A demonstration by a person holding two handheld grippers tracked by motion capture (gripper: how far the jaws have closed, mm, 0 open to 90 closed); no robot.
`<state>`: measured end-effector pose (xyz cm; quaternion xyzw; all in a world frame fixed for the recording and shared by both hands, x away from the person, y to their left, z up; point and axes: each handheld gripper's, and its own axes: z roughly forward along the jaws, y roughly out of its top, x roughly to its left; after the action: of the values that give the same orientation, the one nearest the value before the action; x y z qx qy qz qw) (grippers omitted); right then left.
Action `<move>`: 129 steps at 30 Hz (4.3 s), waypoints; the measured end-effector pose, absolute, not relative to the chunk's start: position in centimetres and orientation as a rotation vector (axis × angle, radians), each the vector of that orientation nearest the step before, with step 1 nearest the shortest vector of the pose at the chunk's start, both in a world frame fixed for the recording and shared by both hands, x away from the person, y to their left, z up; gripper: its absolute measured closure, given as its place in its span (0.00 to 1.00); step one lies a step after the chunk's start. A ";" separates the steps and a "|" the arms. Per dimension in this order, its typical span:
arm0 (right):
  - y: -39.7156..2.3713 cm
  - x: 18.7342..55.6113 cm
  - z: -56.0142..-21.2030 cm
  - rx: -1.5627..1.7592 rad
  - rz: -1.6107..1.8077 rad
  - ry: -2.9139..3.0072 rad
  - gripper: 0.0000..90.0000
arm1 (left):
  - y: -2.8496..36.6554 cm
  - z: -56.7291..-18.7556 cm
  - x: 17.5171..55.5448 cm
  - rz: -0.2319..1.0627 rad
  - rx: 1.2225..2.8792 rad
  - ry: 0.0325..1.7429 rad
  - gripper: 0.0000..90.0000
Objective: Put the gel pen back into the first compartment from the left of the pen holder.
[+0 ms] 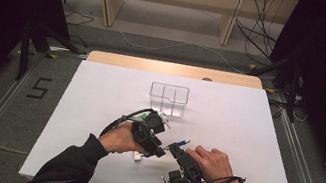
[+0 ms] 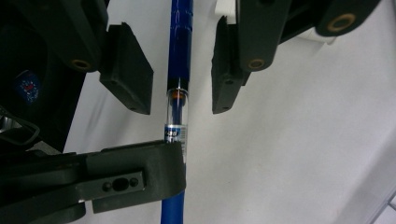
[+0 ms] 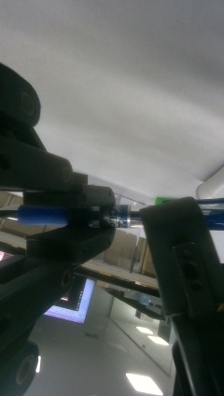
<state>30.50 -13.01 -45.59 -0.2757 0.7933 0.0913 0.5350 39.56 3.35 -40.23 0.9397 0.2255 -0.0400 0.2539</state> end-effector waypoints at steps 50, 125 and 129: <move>-13.6 30.7 -44.6 -0.545 0.325 1.865 0.59 | 4.7 -39.8 40.7 -0.084 2.507 0.646 0.88; -21.0 35.1 -42.9 0.929 1.465 2.241 0.31 | 9.9 -36.9 47.8 0.317 1.773 0.952 0.88; -20.9 35.1 -42.9 0.926 1.463 2.249 0.31 | 9.9 -36.7 48.5 0.330 1.746 0.959 0.88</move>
<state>35.10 -20.92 -42.94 0.3226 0.7832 0.5096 0.1510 48.47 9.86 -36.73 0.7321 0.4022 0.1384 0.5320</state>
